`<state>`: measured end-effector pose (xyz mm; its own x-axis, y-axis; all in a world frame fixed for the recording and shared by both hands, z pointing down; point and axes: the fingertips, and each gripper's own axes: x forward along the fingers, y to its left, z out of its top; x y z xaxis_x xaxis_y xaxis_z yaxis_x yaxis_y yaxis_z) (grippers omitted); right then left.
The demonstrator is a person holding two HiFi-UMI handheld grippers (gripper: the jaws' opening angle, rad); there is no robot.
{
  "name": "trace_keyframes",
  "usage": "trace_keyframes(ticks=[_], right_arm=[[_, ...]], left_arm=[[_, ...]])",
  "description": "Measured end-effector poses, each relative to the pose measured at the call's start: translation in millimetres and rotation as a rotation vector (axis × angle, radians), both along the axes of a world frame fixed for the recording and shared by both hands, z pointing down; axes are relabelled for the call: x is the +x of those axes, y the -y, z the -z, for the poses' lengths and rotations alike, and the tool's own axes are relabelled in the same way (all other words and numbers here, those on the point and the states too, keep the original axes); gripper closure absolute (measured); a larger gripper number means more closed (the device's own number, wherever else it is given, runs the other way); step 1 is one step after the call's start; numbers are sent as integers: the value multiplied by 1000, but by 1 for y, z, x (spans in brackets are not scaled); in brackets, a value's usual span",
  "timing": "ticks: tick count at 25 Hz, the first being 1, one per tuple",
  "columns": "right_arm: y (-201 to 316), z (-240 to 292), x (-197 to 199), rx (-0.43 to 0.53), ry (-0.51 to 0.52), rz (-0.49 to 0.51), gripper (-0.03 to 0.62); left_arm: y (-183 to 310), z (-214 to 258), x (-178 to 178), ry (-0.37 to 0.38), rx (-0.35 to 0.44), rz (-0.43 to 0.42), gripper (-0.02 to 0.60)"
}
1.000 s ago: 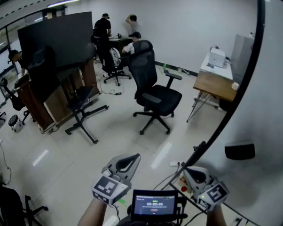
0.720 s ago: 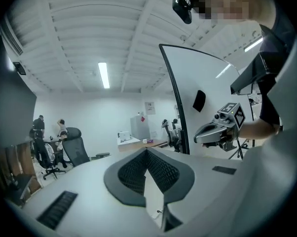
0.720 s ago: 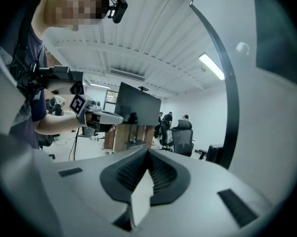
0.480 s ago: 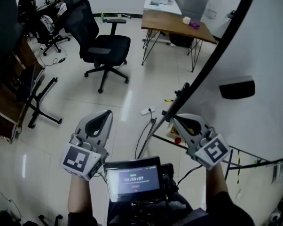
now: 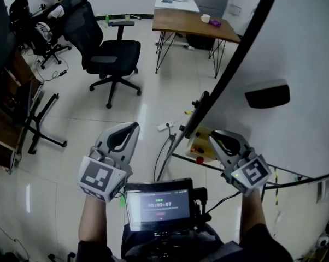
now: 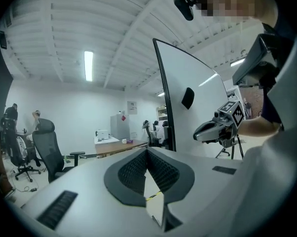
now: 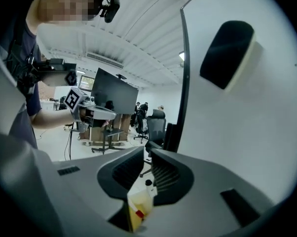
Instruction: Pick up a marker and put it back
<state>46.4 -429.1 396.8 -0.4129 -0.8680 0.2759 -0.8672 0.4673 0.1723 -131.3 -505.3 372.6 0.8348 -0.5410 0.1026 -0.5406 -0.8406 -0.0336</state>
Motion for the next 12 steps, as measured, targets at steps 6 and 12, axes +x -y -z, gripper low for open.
trace_keyframes(ticks=[6,12], right_arm=[[10,-29,-4,-75,-60,31,369],[19,-65,-4,-164,-77,33,360]], left_arm=[[2,-18,10,19,-36,5,581],[4,-28,16,43,-54,13,581]])
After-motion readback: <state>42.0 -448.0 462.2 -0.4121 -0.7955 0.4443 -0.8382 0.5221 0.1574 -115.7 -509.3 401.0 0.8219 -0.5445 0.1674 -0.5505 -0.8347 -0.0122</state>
